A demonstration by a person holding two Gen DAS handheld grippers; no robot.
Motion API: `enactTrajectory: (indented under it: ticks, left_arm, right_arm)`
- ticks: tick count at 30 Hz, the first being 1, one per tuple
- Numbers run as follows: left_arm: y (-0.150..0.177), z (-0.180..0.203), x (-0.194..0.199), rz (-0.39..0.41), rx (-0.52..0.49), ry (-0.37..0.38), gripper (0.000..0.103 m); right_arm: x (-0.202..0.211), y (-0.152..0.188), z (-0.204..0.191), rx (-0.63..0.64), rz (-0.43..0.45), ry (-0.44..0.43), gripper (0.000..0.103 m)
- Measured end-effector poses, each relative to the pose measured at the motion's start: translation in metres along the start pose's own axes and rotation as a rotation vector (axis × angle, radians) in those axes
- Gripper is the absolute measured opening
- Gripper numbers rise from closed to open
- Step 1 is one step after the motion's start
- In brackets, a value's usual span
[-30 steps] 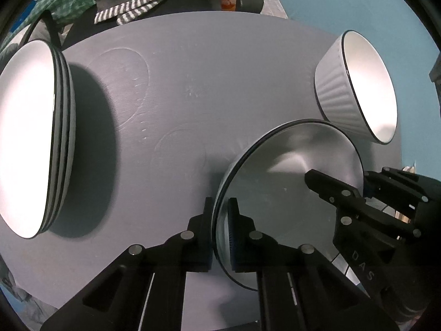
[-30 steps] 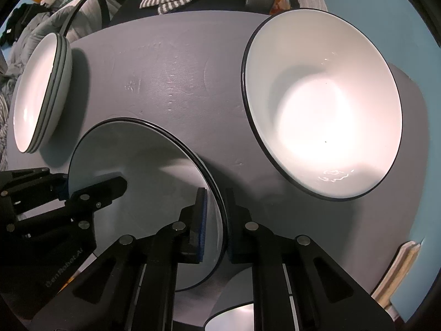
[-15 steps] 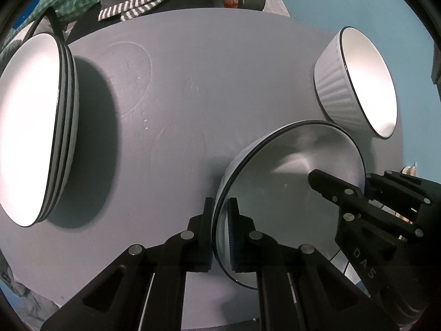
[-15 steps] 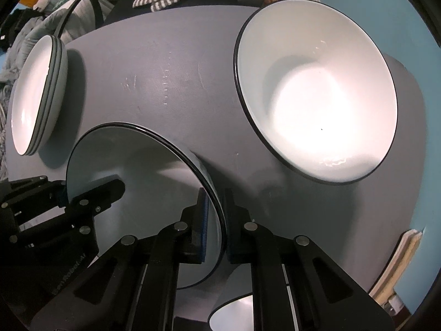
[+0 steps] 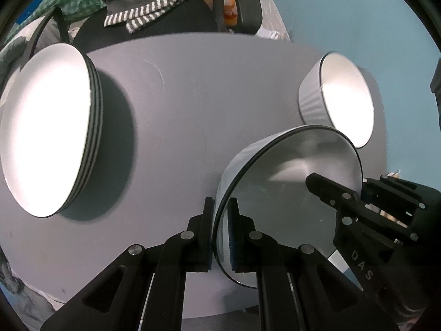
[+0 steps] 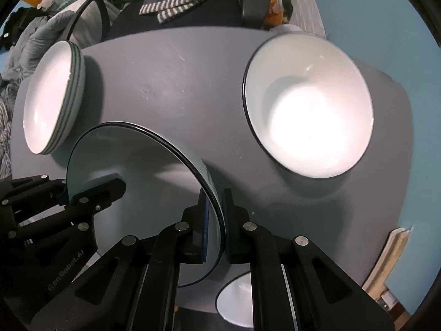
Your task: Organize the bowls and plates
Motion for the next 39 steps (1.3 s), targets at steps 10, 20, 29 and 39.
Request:
enactTrajectory:
  ticks: [10,20,29,39]
  left_arm:
    - [-0.012,-0.001,0.024,0.033,-0.003,0.032,0.008]
    - [-0.029,0.023,0.041,0.068,-0.051,0.028,0.008]
    - [-0.054,0.052,0.050,0.088,-0.108,0.011,0.008]
    - [-0.076,0.081,0.050,0.084,-0.154,-0.011,0.008]
  right_arm:
    - [0.024,-0.012,-0.001,0.006,0.027,0.018,0.009]
    - [0.045,-0.017,0.014,-0.022,0.058,0.013,0.009]
    - [0.062,-0.031,0.042,-0.068,0.075,0.003,0.009]
    - [0.066,-0.043,0.074,-0.104,0.070,-0.003,0.009]
Point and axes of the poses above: each gripper's, at about its wrist camera, not at the fingertips, and x roughly against the way its jaws point, z to its right, y to its underside, the point moved 1 cm from there along -x, roughly the way its jaws point, and after that the axes turned 8 degrees about -y, right-handed, at the moved point
